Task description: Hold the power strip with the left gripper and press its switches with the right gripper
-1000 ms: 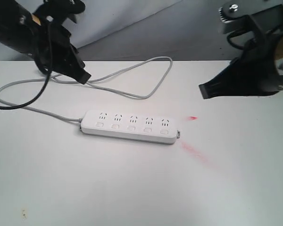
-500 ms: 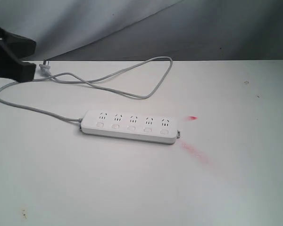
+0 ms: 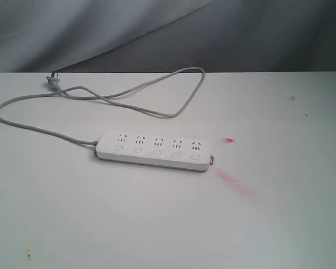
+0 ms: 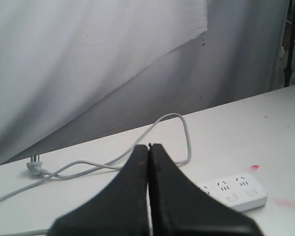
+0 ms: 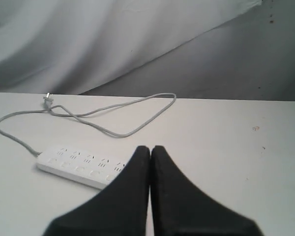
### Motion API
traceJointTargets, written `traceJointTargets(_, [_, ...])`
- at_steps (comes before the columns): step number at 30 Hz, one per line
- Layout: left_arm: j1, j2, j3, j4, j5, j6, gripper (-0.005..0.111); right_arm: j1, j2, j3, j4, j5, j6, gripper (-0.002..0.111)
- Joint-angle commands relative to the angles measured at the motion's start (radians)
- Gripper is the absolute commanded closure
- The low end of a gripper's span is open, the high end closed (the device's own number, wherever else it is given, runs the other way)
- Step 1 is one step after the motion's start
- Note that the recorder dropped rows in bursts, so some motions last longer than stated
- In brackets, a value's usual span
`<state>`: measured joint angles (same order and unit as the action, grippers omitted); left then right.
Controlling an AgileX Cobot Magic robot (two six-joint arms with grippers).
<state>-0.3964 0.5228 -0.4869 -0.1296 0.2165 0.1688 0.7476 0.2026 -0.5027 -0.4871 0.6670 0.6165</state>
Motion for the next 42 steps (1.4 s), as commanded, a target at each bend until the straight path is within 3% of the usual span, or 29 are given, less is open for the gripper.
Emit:
traceJointTargets(1, [0.002,-0.11,0.105,0.013,-0.049,-0.018,0.107,-0.006,-0.095,0.076,-0.044,-0.018,0.08,0.108])
traceJointTargets(7, [0.002,-0.198,0.276,0.013,-0.195,-0.142,0.107,-0.006,-0.189,0.182,-0.112,-0.137,0.168,0.108])
traceJointTargets(12, [0.002,-0.205,0.407,0.013,-0.265,-0.144,0.107,-0.006,-0.203,0.303,-0.282,-0.243,0.351,0.108])
traceJointTargets(17, [0.002,-0.205,0.487,0.013,-0.323,-0.144,0.107,-0.006,-0.203,0.405,-0.331,-0.283,0.386,0.108])
traceJointTargets(28, [0.002,-0.205,0.487,0.006,-0.312,-0.144,0.107,-0.006,-0.203,0.5,-0.418,-0.376,0.399,0.108])
traceJointTargets(42, [0.002,-0.205,0.487,0.006,-0.287,-0.144,0.107,-0.006,-0.203,0.503,-0.406,-0.376,0.412,0.108])
